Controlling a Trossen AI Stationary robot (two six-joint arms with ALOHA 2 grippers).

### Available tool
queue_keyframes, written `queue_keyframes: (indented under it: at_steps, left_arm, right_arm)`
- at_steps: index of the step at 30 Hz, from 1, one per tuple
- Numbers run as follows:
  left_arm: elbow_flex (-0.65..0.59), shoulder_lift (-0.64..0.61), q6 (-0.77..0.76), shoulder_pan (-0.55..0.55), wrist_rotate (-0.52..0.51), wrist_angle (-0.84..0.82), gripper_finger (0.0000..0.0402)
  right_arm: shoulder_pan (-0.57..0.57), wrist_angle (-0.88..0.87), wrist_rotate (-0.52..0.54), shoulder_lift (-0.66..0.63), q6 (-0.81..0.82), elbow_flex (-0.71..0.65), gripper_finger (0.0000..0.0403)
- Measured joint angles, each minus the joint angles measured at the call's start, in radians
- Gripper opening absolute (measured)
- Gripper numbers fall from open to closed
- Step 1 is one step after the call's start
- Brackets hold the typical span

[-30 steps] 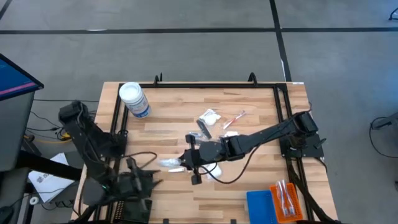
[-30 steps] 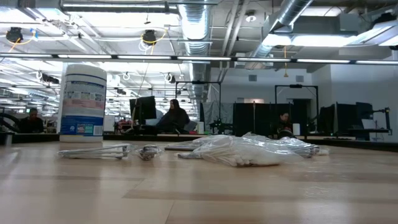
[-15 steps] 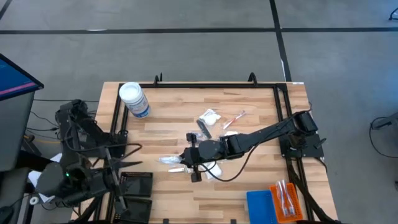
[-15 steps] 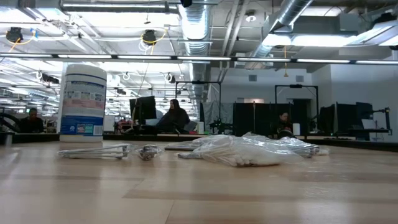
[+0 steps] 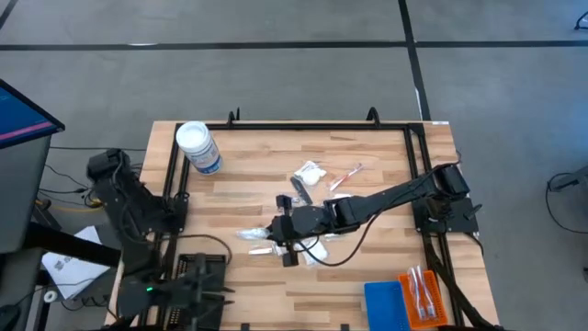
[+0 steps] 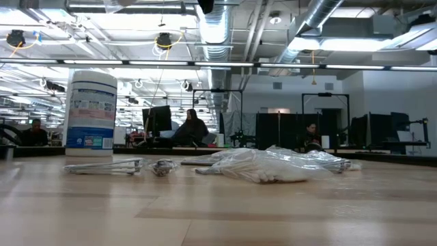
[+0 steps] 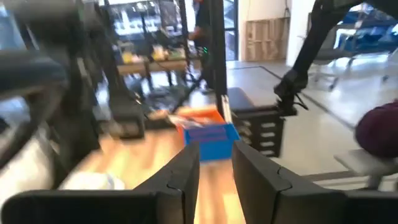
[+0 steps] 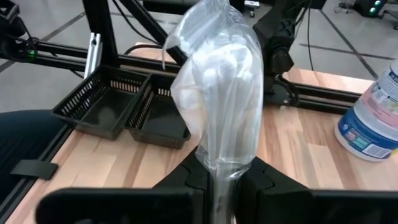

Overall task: Pick & Place Travel size toiletries
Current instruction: Put the vanity pack into the bottom black bin

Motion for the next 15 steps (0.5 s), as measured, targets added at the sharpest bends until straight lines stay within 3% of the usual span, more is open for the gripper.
queue_keyframes:
  at_steps: [6,11,15]
  left_arm:
    - [-0.218,0.03,-0.041,0.046,0.062,0.222,0.0085]
    - [-0.335,-0.014,0.168,0.074,-0.025,0.403,0.0085]
    - [-0.358,-0.13,0.336,0.115,-0.02,0.388,0.0085]
  right_arm:
    - [-0.003,-0.01,-0.001,0.0,-0.007,0.0,0.0019]
    - [-0.015,-0.065,0.016,0.0,0.009,0.0,0.0038]
    - [-0.027,-0.114,0.019,0.0,0.017,0.0,0.0031]
